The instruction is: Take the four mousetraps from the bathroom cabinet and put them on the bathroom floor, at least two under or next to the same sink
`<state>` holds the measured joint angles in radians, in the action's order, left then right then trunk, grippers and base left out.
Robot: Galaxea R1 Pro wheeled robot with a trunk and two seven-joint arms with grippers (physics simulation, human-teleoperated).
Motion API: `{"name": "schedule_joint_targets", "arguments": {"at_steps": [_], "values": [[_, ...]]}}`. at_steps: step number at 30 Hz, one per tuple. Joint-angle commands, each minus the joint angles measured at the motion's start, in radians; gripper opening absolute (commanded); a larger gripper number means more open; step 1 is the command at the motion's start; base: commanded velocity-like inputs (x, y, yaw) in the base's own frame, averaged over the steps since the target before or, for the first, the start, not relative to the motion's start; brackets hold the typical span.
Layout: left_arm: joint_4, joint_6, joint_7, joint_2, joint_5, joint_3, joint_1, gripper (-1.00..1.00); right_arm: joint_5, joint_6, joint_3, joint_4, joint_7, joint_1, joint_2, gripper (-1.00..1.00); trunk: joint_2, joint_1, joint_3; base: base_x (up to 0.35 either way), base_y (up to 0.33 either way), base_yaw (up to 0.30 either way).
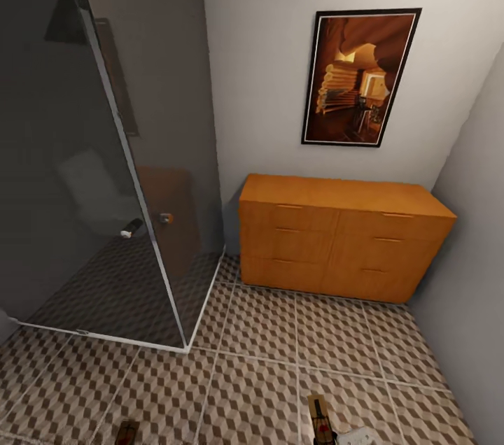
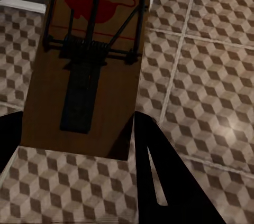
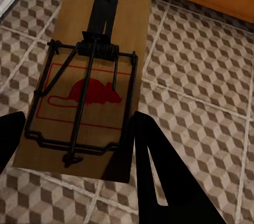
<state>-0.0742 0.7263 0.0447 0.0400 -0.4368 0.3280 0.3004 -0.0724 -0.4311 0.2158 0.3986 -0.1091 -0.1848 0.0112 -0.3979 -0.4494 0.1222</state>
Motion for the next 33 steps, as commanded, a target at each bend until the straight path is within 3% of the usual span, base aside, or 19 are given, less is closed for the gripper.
{"name": "schedule_joint_targets", "arguments": {"at_steps": [1, 33], "values": [[-0.003, 0.003, 0.011, -0.001, 0.003, 0.008, 0.002, -1.00, -0.004, -0.001, 0.005, 0.000, -0.006, 0.000, 0.000, -1.00, -0.002, -0.001, 0.002, 0.000, 0.000, 0.290], [-0.003, -0.008, 0.011, -0.002, 0.003, 0.008, 0.000, -1.00, -0.004, 0.000, 0.005, -0.004, -0.006, -0.001, 0.000, -1.00, -0.002, -0.001, 0.002, 0.000, 0.000, 0.290]]}}
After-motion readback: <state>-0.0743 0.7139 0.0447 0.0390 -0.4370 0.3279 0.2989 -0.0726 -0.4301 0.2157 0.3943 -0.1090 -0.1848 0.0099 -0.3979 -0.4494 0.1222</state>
